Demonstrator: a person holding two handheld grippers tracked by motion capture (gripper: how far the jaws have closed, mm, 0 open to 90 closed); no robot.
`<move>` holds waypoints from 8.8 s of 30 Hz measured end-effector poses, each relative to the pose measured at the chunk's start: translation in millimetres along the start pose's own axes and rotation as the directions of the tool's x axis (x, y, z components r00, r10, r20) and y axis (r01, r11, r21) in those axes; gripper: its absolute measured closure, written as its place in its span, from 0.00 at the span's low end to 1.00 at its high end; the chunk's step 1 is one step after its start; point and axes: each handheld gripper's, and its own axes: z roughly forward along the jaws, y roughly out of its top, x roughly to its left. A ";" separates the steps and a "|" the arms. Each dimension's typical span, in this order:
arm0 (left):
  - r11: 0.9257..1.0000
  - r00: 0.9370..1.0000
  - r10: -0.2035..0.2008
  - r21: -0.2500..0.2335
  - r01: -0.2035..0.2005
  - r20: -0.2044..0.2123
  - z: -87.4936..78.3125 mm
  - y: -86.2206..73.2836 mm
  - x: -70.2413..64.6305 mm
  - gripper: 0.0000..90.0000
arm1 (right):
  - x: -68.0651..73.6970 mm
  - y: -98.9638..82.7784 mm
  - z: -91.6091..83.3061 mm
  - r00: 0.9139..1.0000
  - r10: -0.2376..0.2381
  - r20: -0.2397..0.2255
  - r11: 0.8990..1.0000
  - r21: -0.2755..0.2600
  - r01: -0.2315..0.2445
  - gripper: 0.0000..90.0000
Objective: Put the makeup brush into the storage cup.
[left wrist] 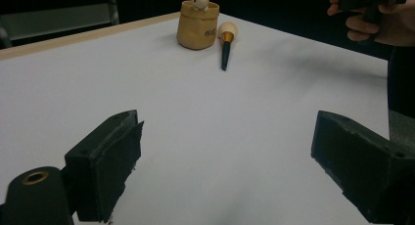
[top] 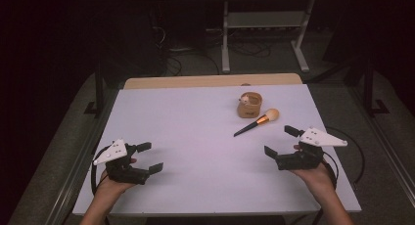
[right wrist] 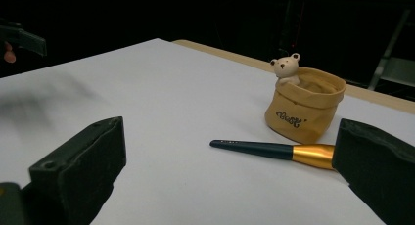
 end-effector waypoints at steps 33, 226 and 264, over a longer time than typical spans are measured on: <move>1.000 1.000 -0.003 0.024 0.003 0.004 6.5 -3.0 1.0 0.13 | -15.5 9.8 31.2 1.000 0.003 -0.008 0.998 0.062 -0.002 0.00; 1.000 0.999 -0.009 0.024 0.008 0.046 11.4 -2.5 -3.6 0.14 | -62.1 27.5 178.7 0.922 -0.250 -0.295 0.623 0.680 0.387 0.50; 1.000 0.999 -0.012 0.025 0.011 0.046 12.0 -2.4 -4.6 0.14 | -58.0 27.8 178.7 0.923 -0.190 -0.335 0.555 0.739 0.382 0.82</move>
